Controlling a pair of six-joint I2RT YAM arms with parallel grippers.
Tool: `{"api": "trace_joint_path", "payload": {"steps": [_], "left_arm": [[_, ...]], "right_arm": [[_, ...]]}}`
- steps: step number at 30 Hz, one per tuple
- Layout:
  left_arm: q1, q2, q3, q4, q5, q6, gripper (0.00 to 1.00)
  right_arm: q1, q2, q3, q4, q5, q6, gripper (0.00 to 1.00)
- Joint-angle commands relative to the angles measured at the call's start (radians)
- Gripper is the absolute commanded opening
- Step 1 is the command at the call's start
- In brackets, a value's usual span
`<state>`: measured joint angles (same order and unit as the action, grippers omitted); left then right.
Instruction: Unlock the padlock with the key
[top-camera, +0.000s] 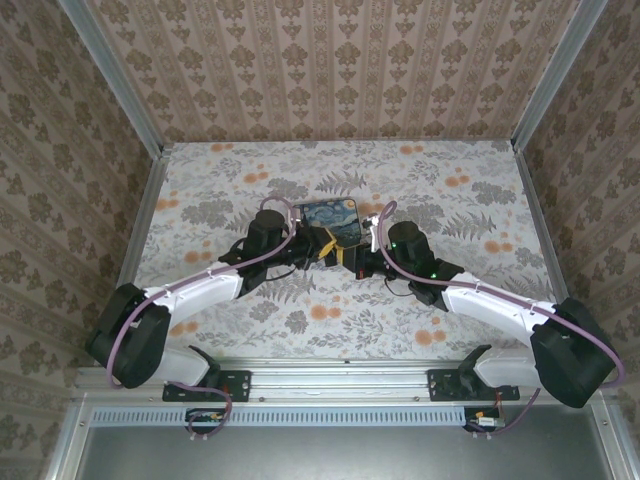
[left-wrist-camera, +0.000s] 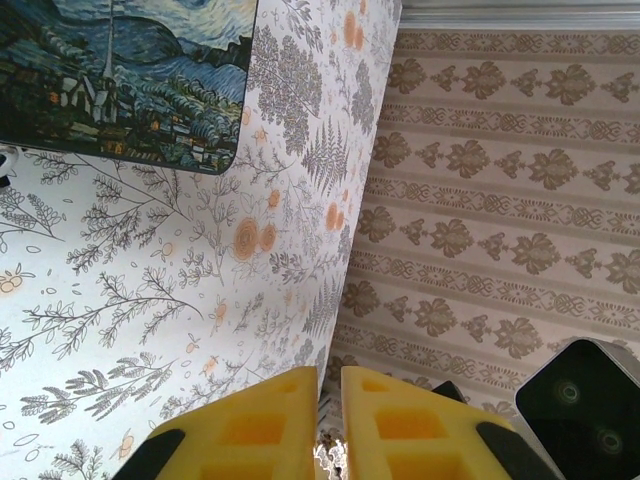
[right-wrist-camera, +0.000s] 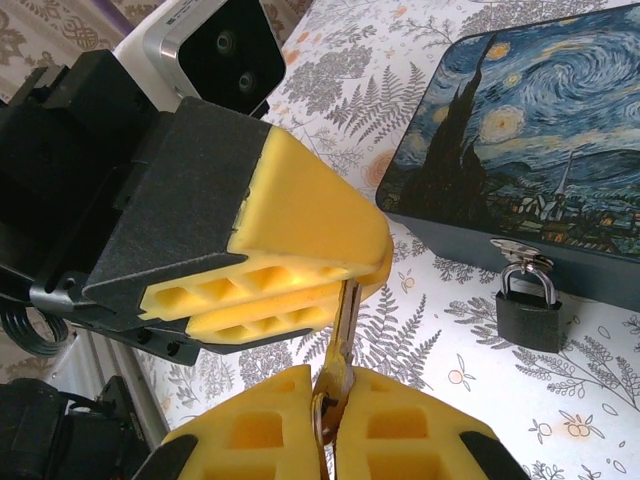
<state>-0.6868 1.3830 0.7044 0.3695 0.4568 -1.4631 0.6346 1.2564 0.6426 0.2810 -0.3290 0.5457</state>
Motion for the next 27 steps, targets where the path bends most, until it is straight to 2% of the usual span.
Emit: {"api": "trace_joint_path", "payload": {"steps": [1,8,11,16,18,22,27], "left_arm": [[-0.004,0.006,0.006,0.029,0.026,-0.004,0.10],[-0.004,0.005,0.016,0.012,0.020,0.030,0.00],[0.000,-0.004,0.036,-0.036,0.015,0.114,0.00],[0.011,-0.022,0.087,-0.120,0.001,0.328,0.00],[0.015,-0.019,0.103,-0.127,0.013,0.390,0.00],[0.014,0.012,0.110,-0.058,0.066,0.416,0.00],[0.013,0.039,0.104,0.015,0.090,0.419,0.00]], "right_arm": [[-0.004,-0.008,-0.014,-0.007,0.036,-0.022,0.06],[-0.004,-0.009,-0.015,-0.020,0.036,-0.018,0.17],[-0.009,-0.032,-0.026,-0.030,0.037,-0.012,0.27],[-0.050,-0.092,-0.043,-0.058,0.006,0.026,0.47],[-0.064,-0.115,-0.046,-0.083,0.009,0.029,0.49],[-0.078,-0.116,-0.043,-0.099,-0.009,0.025,0.49],[-0.084,-0.089,-0.049,0.002,-0.107,0.050,0.46]]}}
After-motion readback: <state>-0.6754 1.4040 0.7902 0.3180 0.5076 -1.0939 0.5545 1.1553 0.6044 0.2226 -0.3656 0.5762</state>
